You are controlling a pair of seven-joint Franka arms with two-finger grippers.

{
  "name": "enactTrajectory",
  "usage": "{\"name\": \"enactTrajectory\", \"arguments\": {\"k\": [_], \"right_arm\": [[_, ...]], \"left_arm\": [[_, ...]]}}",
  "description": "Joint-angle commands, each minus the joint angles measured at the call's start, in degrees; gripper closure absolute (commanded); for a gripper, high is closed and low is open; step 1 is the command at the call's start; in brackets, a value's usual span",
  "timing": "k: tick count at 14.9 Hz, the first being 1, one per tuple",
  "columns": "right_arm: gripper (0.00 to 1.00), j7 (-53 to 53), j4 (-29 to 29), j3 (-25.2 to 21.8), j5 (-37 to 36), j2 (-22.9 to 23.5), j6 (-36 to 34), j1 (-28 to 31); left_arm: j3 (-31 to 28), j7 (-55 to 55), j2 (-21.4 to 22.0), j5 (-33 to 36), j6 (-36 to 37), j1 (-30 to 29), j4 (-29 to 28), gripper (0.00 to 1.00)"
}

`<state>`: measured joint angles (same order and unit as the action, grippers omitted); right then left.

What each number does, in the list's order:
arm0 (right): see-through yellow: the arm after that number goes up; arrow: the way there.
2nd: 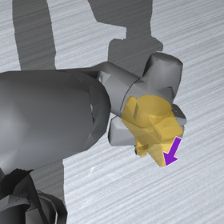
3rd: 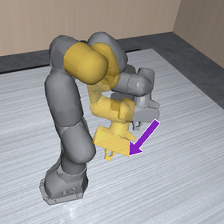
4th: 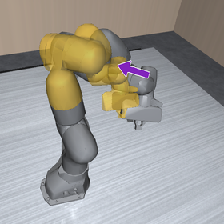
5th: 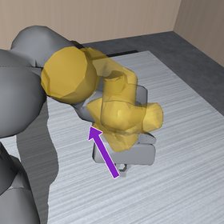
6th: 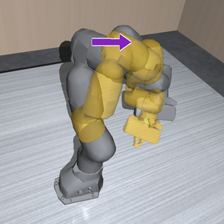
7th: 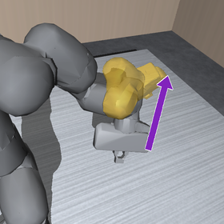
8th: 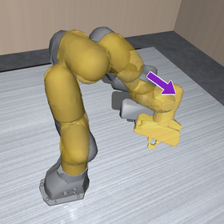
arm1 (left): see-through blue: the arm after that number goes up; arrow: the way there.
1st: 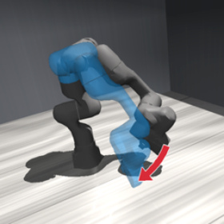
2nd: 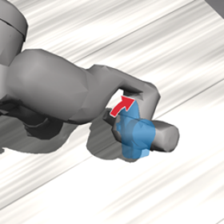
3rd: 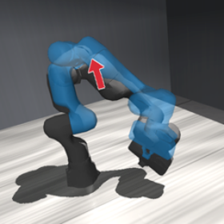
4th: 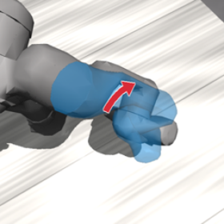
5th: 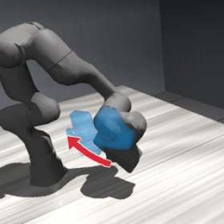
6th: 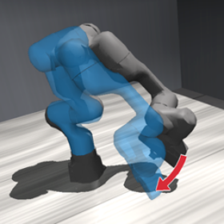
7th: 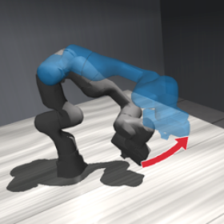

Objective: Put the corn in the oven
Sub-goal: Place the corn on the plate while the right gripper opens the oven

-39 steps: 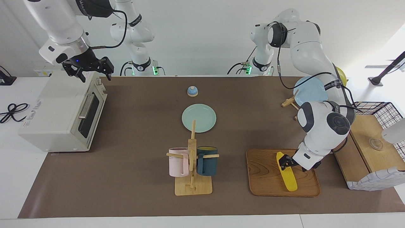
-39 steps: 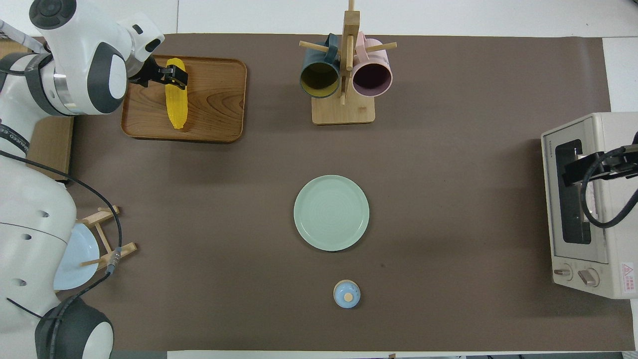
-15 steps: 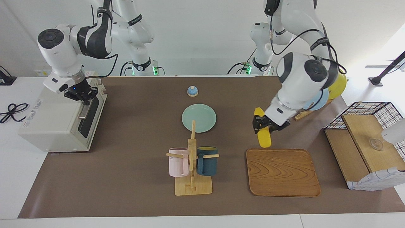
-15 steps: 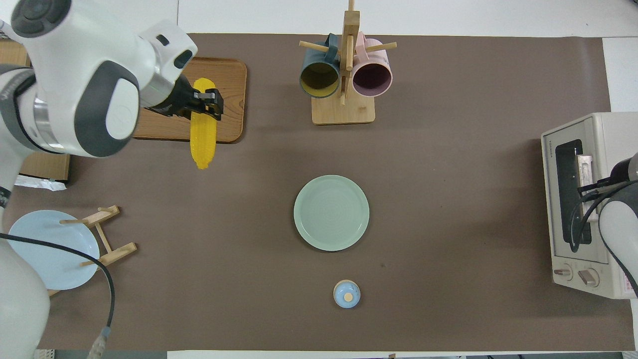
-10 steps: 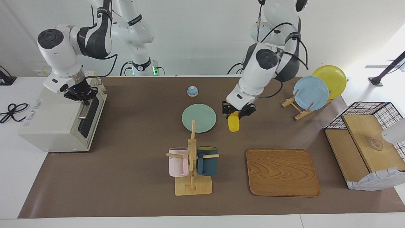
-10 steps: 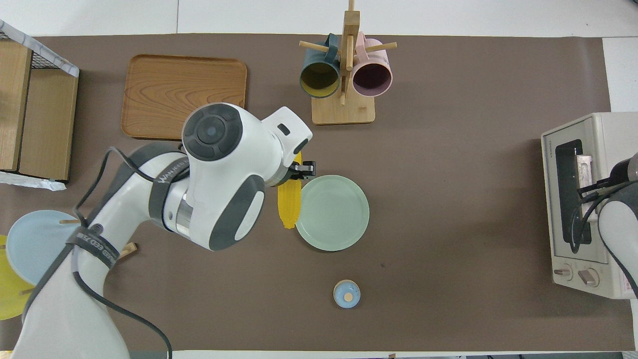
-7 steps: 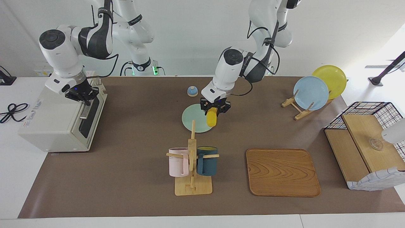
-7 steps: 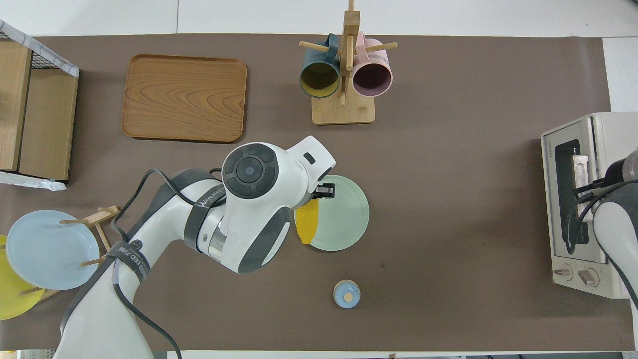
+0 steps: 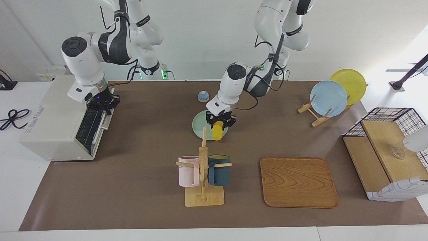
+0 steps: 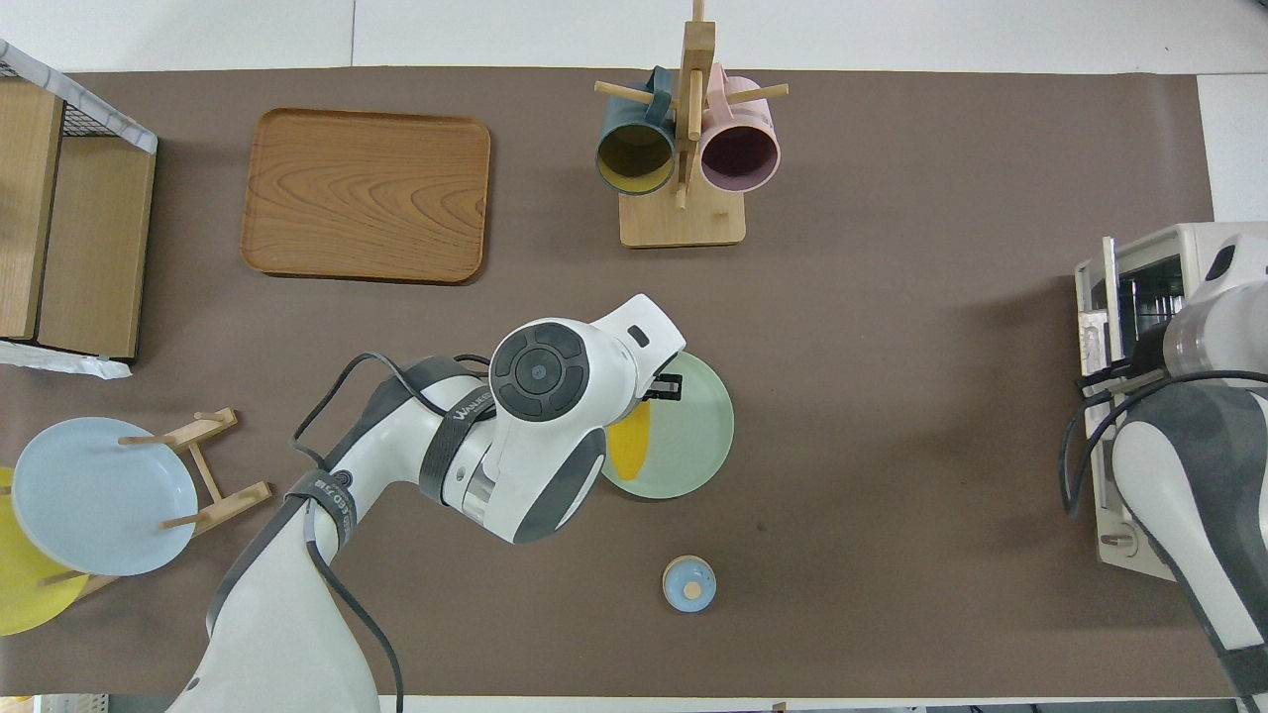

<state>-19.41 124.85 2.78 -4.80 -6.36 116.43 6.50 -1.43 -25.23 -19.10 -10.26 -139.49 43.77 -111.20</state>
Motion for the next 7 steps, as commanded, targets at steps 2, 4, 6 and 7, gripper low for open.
{"name": "enactTrajectory", "arguments": {"k": [2, 4, 6, 7], "right_arm": [[1.00, 3.49, 2.06, -0.76, -1.26, 8.47, 11.62, -0.69], [1.00, 5.26, 3.99, -0.76, -1.17, 8.30, 13.90, -2.37], [1.00, 5.44, 6.97, -0.76, -1.17, 7.86, 18.02, -2.37], [1.00, 5.44, 7.77, -0.76, -1.17, 8.64, 19.87, -2.11]], "left_arm": [[-1.12, 0.62, -0.06, -0.46, -1.40, 2.02, -0.69, 1.00], [-1.21, 0.62, -0.06, -0.37, -1.23, 2.02, -0.60, 0.34], [-1.29, 0.62, 0.64, -0.20, 0.26, 1.76, -0.42, 0.00], [-1.38, 0.70, 1.51, -0.20, 2.70, 1.32, -0.07, 0.00]]}}
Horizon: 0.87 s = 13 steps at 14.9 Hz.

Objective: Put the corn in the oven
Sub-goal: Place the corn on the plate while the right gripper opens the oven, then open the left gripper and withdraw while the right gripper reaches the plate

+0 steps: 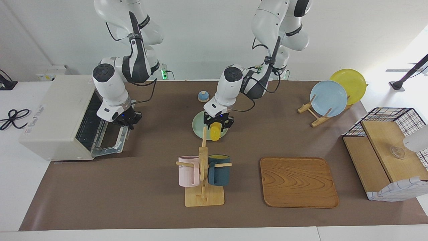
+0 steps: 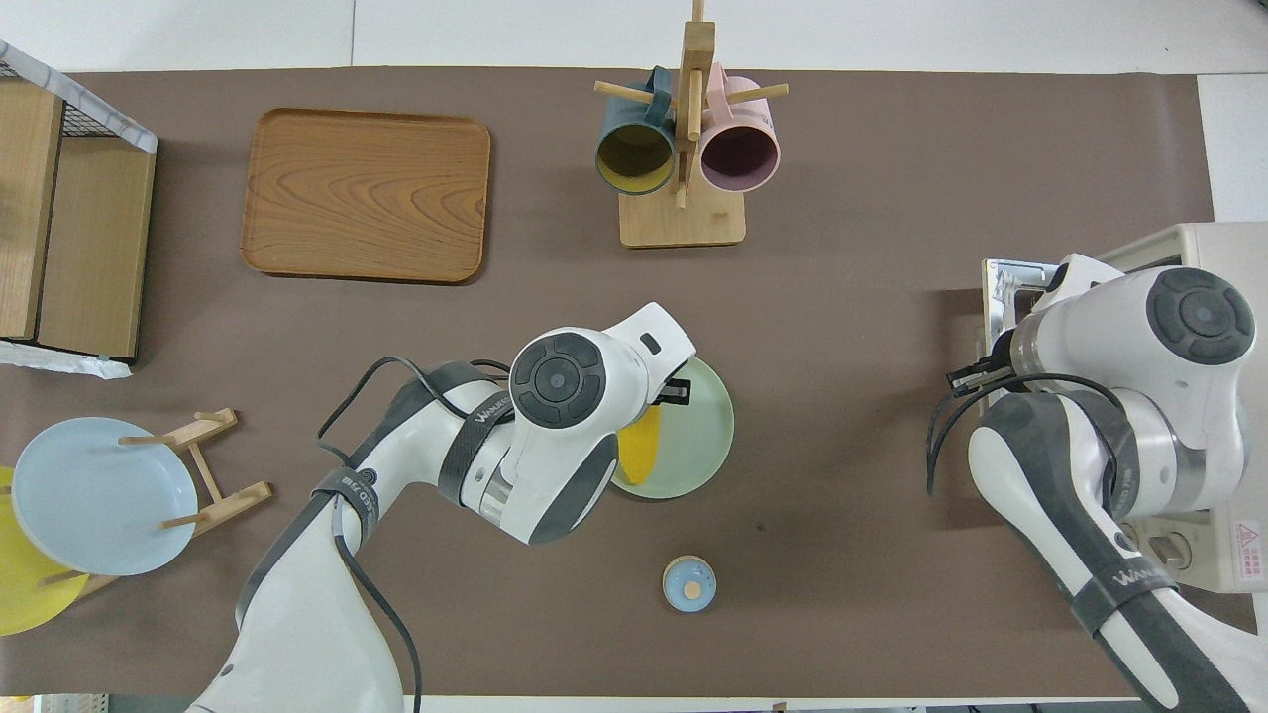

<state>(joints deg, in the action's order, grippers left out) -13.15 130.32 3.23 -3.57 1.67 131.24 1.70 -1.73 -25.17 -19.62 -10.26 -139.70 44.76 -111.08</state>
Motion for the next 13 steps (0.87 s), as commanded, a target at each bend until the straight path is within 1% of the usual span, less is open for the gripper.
{"name": "enactTrajectory", "arguments": {"k": [1, 3, 5, 6, 7, 8, 9, 10, 11, 12, 13], "right_arm": [[1.00, -0.73, 2.92, -1.21, -2.41, 2.10, 7.26, 2.78], [1.00, -0.65, 3.01, -1.13, -2.15, 4.04, 9.29, 2.69], [1.00, 0.66, 2.75, -1.12, 0.39, 4.75, 10.27, 1.21], [1.00, 1.72, 2.23, -1.12, 1.62, 4.84, 10.09, -0.72], [0.98, 2.77, 1.35, -1.12, 2.59, 5.10, 9.83, -2.30], [0.85, 3.65, -0.14, -1.12, 3.04, 5.54, 9.48, -3.45], [0.49, 4.97, -2.67, -1.04, 3.21, 5.97, 8.43, -6.16], [0.35, 6.20, -5.31, -1.12, 3.30, 6.07, 6.51, -8.62], [0.27, 8.73, -8.73, -1.04, 3.30, 6.15, 2.49, -11.00], [0.13, 12.85, -12.33, -1.04, 3.30, 6.68, -1.90, -13.72], [0.07, 17.59, -15.50, -1.04, 3.22, 7.64, -5.34, -16.62]], "left_arm": [[-1.17, 0.73, 3.52, -0.20, 4.59, 0.15, -0.19, 0.00], [-1.35, 0.91, 6.34, -0.20, 8.19, -2.03, 0.07, 0.00], [-1.35, 1.17, 8.62, -0.11, 12.67, -5.80, 2.25, 0.00], [-1.35, 1.26, 9.24, 0.15, 16.09, -8.43, 4.27, 0.00], [-1.35, 1.78, 9.16, 1.20, 20.47, -11.42, 7.51, 0.00], [-1.35, 3.44, 8.90, 2.95, 24.52, -14.15, 10.93, 0.00], [-1.35, 7.03, 8.64, 3.92, 29.52, -18.00, 15.06, 0.00], [-1.35, 11.06, 8.55, 4.02, 33.66, -21.69, 18.32, 0.00], [-1.35, 14.58, 8.55, 4.37, 37.01, -24.78, 20.70, 0.00], [-1.43, 17.40, 8.63, 5.76, 39.65, -27.59, 22.72, 0.00], [-1.35, 19.26, 8.81, 7.34, 42.55, -29.88, 24.57, 0.00]]}}
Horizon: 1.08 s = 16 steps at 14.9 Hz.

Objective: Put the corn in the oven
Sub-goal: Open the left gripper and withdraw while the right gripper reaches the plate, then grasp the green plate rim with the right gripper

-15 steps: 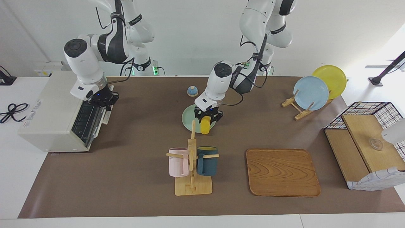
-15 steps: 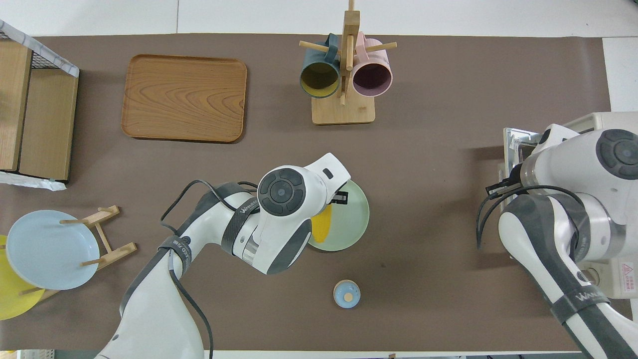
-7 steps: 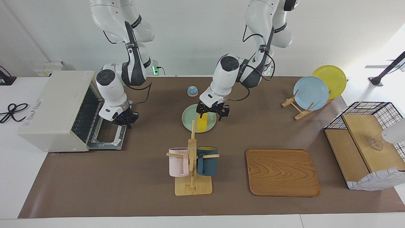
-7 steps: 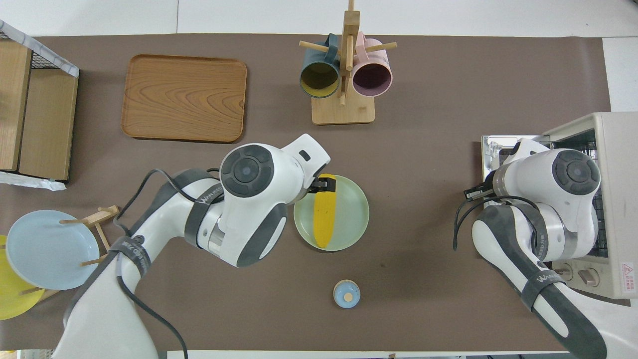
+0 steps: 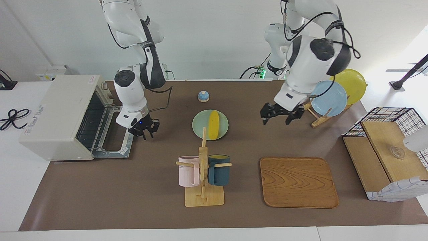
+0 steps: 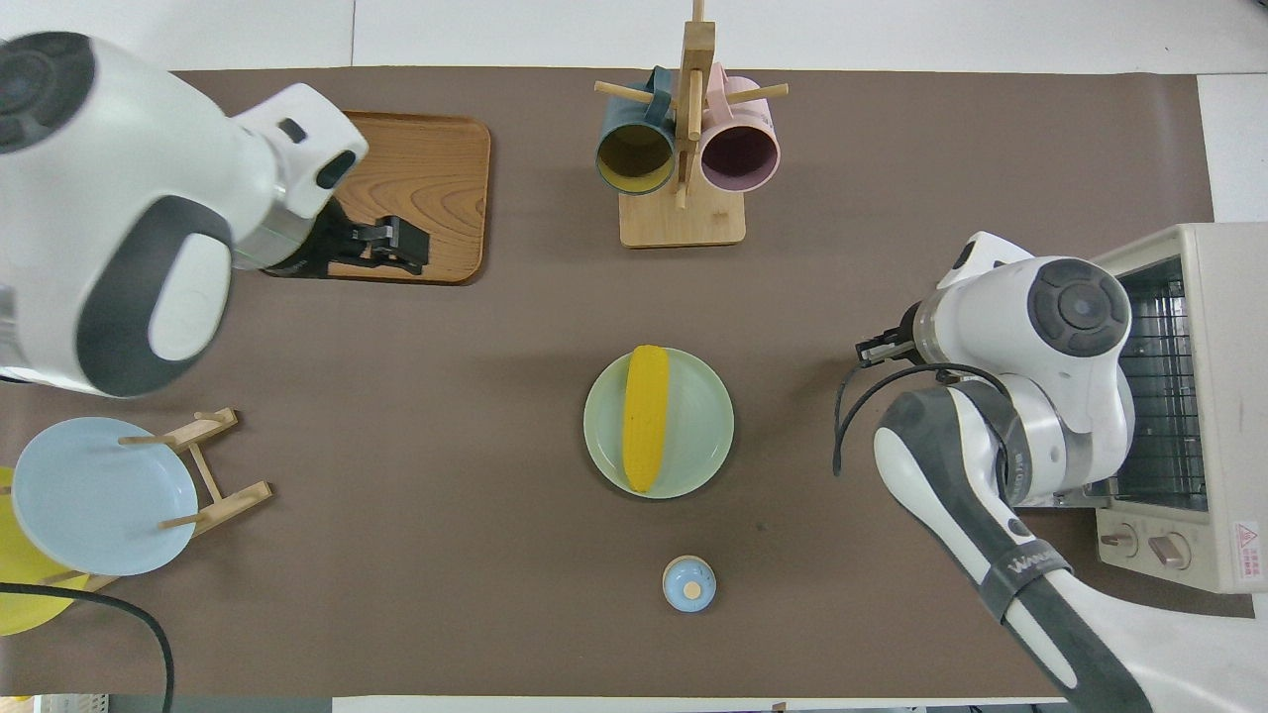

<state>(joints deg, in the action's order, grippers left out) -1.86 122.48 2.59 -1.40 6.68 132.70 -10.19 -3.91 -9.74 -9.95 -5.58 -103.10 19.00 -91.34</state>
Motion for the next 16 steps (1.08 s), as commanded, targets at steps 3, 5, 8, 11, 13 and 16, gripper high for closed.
{"name": "enactTrajectory", "arguments": {"k": [3, 5, 8, 11, 13, 16], "right_arm": [[0.05, 16.16, -13.73, -0.39, 1.05, 3.86, -11.48, -11.76], [0.04, 26.41, -19.70, -0.30, 0.61, 7.27, -14.47, -16.67], [0.00, 43.65, -34.63, -0.30, -3.15, 18.59, -19.57, -26.52], [0.00, 51.42, -35.91, -0.21, -3.96, 22.75, -14.77, -29.96], [0.00, 51.70, -31.53, -0.30, -4.05, 22.67, -10.11, -30.41], [0.15, 51.52, -25.63, -0.21, -3.96, 21.36, -4.22, -30.24]], "left_arm": [[0.57, 9.64, -0.51, 3.91, 14.22, -8.88, 9.59, 0.00], [0.48, 10.09, -0.34, 3.73, 19.58, -11.61, 9.87, 0.00], [0.48, 10.53, 3.08, 3.12, 21.37, -13.20, 9.87, 0.00], [0.48, 14.22, 3.27, 3.12, 19.61, -14.26, 9.87, 0.00], [0.40, 14.13, 3.35, 3.29, 17.77, -14.35, 9.95, 0.00], [0.31, 13.78, 3.00, 3.47, 18.89, -14.35, 13.63, 0.00]]}}
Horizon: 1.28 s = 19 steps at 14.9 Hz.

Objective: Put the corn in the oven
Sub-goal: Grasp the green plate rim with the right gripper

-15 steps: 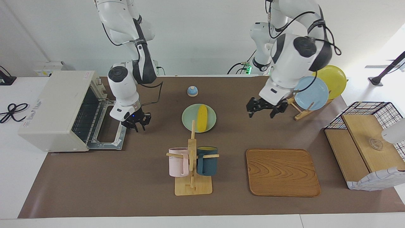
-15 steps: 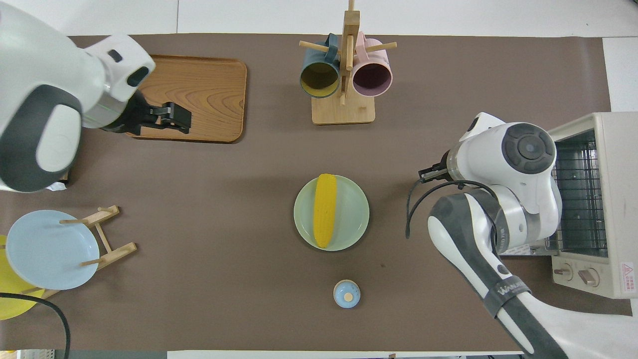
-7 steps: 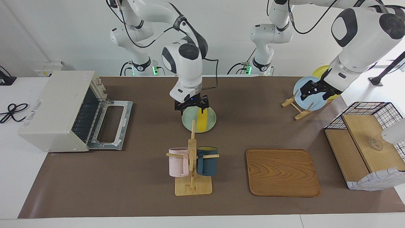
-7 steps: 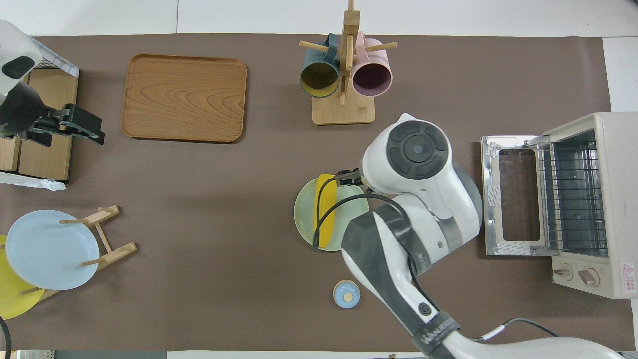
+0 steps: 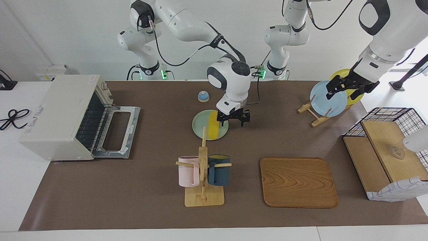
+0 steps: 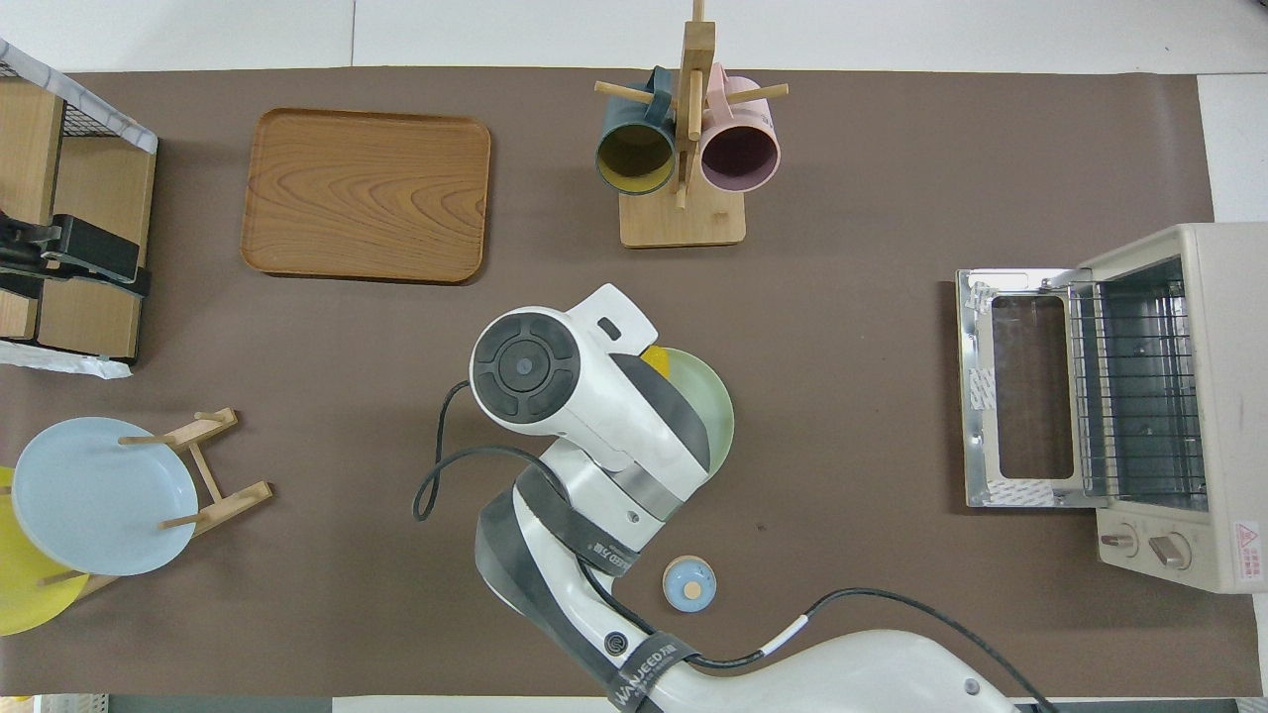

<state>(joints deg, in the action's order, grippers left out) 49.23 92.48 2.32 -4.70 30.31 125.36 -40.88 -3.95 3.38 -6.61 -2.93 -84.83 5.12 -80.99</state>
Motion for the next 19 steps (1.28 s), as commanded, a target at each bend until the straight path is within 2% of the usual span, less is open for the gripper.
{"name": "enactTrajectory", "arguments": {"k": [1, 3, 5, 8, 10, 12, 15, 17, 19], "right_arm": [[0.29, 0.43, 5.77, 0.05, -0.57, -2.71, 3.74, 0.45], [0.47, 0.34, 6.39, 0.05, -0.57, -2.98, 3.75, 0.54], [0.57, 0.34, 7.18, 0.05, -0.48, -3.15, 3.84, 0.54], [0.66, 0.69, 8.85, 0.05, -0.31, -3.68, 4.88, 0.46], [0.79, 0.69, 9.91, 0.05, -0.22, -3.95, 5.95, 0.54], [1.00, 0.60, 9.65, 0.05, -0.22, -3.95, 5.25, 0.45], [1.00, -0.19, 5.89, -0.04, -0.66, -3.77, 1.49, 1.50], [1.00, -3.95, -0.25, -0.21, -0.83, -2.81, -5.96, 2.12], [1.00, -8.87, -3.00, -0.57, -5.99, -3.50, -12.31, 3.17]], "left_arm": [[0.35, 0.66, -0.42, 0.82, 2.46, -0.55, 4.86, 0.00], [0.52, 0.75, -0.42, 0.82, 5.28, -1.95, 6.10, 0.00], [0.44, 0.75, -0.16, 0.82, 5.90, -2.22, 6.19, 0.00], [0.44, 0.75, -0.42, 0.91, 5.29, -2.31, 7.33, 0.00], [0.44, 0.75, -0.33, 1.00, 5.90, -2.40, 9.17, 0.00], [0.44, 0.66, -0.07, 1.00, 5.82, -2.40, 9.09, 0.00], [0.79, 0.66, 1.42, 0.91, 3.89, -2.31, 8.65, 0.00], [0.79, 0.75, 2.22, 1.00, 1.69, -2.31, 6.47, 0.00], [0.79, 0.75, 1.96, 1.00, -0.07, -2.31, 4.88, 0.00]]}}
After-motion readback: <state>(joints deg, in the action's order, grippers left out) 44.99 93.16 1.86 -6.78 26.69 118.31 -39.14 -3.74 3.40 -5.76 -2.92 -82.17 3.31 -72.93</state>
